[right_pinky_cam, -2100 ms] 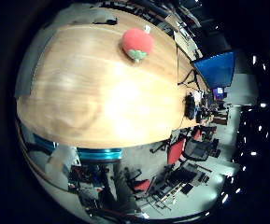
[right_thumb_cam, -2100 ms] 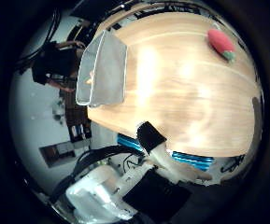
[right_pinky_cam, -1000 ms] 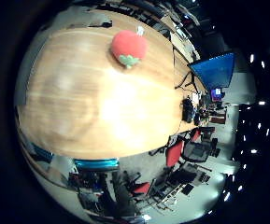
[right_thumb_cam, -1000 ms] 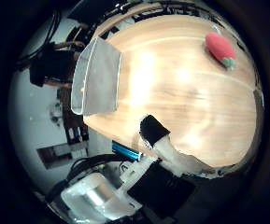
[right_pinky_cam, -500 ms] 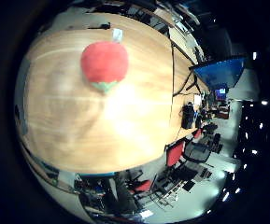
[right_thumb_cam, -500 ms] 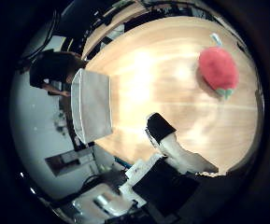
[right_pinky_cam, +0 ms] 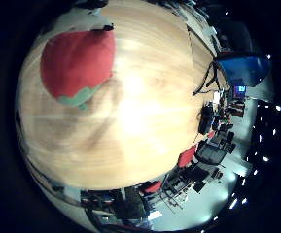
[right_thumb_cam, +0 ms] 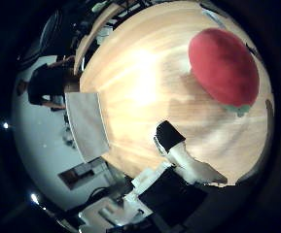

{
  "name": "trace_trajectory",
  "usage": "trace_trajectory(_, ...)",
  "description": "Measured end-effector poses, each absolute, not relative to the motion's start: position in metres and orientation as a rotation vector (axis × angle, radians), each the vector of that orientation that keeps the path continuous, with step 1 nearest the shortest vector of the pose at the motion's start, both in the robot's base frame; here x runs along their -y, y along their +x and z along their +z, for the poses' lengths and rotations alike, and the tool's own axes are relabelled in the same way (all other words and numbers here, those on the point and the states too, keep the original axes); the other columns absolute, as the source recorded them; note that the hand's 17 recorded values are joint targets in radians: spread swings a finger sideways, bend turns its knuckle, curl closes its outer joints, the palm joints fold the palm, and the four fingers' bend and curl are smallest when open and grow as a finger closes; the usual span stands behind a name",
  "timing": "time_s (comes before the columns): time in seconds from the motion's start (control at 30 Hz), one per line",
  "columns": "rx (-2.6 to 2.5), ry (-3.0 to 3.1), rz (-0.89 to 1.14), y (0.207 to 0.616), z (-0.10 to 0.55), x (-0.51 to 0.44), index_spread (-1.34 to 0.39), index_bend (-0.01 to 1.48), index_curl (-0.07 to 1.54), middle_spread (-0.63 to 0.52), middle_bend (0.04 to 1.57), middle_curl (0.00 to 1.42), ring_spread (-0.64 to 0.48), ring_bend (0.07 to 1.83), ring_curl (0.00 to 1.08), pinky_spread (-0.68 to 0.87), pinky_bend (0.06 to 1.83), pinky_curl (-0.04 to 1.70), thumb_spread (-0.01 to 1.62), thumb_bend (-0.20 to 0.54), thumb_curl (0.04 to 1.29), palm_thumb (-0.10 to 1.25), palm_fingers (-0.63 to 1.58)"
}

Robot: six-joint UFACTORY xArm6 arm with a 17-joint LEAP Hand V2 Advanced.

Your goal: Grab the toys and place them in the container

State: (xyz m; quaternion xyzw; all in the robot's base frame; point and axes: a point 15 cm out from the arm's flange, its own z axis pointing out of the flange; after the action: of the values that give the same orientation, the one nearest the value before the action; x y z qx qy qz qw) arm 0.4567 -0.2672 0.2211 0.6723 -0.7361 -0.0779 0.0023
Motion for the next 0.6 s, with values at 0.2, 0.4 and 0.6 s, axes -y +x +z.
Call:
trace_trajectory(0.2,2.333,2.077,-0.266,0.458,0.205,0.284,-0.42,0.17,0.29,-0.1,0.2,0.36,-0.06,0.48,0.23,0.28,0.78,0.13,0.97,-0.027,0.3,0.49,0.17)
trace_trajectory(0.4,2.344,2.06,-0.274,0.462,0.187,0.289,-0.42,0.18,0.3,-0.07,0.19,0.35,-0.01,0.42,0.22,0.3,0.74,0.14,0.97,-0.028,0.3,0.49,0.1)
trace_trajectory(0.6,2.369,2.045,-0.236,0.474,0.17,0.3,-0.41,0.17,0.31,-0.06,0.19,0.34,0.02,0.39,0.22,0.31,0.72,0.15,0.97,-0.027,0.3,0.49,0.09)
